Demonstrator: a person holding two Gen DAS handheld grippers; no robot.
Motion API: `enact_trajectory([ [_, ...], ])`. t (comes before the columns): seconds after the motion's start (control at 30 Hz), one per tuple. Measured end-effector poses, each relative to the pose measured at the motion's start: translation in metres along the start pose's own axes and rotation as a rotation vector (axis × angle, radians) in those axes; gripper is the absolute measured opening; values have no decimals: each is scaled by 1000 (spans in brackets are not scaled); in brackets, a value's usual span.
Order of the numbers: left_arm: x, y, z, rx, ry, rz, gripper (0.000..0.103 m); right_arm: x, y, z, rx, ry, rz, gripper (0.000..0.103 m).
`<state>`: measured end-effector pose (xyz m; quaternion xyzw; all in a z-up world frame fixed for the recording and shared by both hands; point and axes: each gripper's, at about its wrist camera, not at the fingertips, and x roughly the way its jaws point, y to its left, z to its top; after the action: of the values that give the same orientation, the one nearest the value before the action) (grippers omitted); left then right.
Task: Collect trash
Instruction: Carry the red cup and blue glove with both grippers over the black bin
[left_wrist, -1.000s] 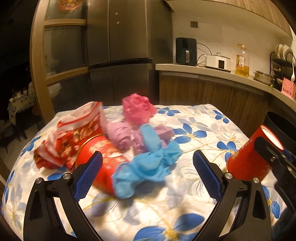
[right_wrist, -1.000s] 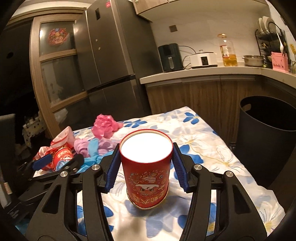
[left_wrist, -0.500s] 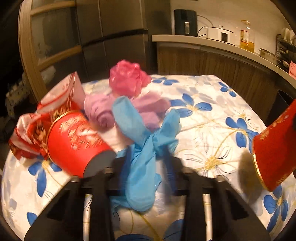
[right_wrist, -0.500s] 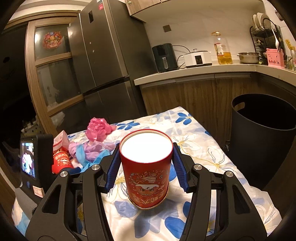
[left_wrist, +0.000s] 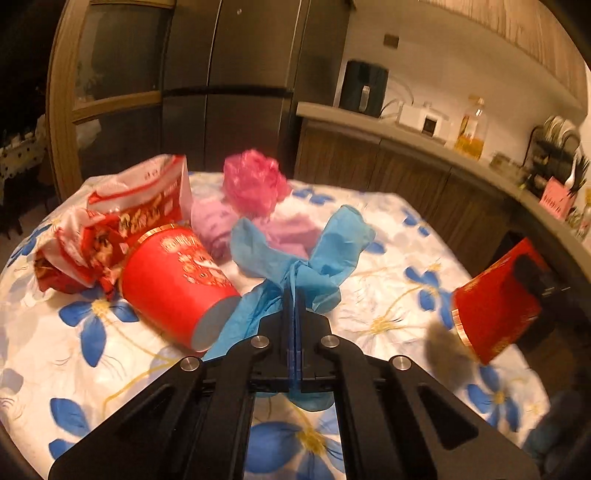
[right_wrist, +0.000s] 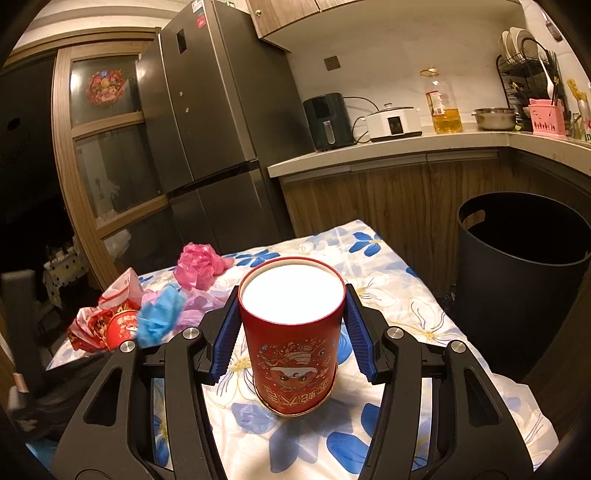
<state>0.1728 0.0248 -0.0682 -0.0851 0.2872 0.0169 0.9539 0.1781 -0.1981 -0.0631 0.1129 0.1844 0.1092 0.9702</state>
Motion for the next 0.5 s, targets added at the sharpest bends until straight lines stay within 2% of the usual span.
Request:
enact_trajectory([
  [0.2,-26,-16,11,8,-71,-58,0,-14,-7,8,11,-31,5,53],
  [0.5,-30,-61,27,57,-103,-133,0,-41,-32,23,12,-93,-39,53],
])
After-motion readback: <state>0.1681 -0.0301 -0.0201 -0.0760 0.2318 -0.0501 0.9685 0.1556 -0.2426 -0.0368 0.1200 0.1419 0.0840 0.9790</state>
